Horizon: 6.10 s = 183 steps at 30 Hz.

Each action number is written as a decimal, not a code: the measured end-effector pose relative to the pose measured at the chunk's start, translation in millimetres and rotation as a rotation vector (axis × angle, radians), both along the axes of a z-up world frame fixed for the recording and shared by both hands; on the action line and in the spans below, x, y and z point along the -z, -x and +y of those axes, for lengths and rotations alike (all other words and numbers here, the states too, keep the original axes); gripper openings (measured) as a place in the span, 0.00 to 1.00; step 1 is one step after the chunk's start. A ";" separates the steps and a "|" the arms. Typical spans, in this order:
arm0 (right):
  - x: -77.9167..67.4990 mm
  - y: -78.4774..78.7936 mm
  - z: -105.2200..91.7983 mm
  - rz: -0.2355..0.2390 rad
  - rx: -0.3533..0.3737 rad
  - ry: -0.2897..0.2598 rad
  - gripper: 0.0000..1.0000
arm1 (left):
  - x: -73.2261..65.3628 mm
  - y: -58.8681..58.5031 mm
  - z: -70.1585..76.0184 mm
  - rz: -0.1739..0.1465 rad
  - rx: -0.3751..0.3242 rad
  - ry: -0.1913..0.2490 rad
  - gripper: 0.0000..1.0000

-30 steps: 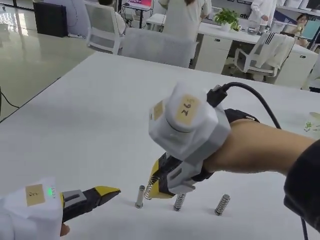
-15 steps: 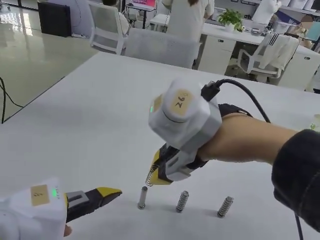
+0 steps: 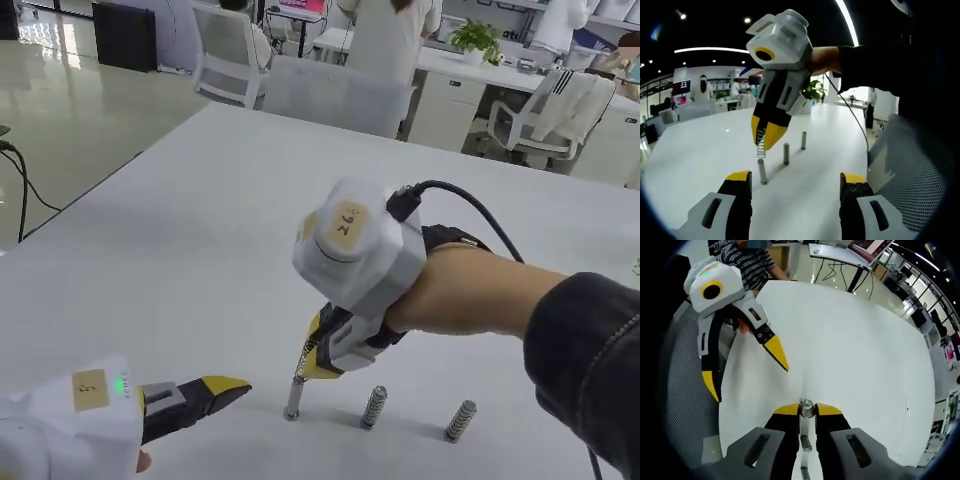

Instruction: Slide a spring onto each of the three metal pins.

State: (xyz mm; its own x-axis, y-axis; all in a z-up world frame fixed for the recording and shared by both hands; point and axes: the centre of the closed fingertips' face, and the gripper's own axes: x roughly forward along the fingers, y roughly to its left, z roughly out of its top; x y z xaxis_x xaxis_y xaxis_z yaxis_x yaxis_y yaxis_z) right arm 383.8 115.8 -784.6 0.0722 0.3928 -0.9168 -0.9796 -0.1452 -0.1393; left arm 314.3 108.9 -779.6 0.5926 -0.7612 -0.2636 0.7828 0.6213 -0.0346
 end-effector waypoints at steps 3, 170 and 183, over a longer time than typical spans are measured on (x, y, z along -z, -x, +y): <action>0.9 -0.8 1.0 0.000 0.002 -0.001 0.08 | 0.0 0.0 -0.2 0.002 0.000 0.002 0.67; 12.5 53.5 -134.4 0.069 0.514 -0.356 0.31 | 3.2 7.7 -10.4 0.038 0.042 -0.029 0.67; 9.7 45.8 -156.7 0.051 0.572 -0.402 0.34 | 4.5 7.0 -9.0 0.042 0.037 -0.031 0.68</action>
State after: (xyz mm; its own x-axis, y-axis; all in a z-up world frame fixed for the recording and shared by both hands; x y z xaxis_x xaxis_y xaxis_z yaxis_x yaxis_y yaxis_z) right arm 337.9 -41.0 -794.3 0.3295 0.6153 -0.7161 -0.8935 0.4483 -0.0260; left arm 307.3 99.9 -784.2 0.5523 -0.7735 -0.3111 0.8034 0.5934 -0.0491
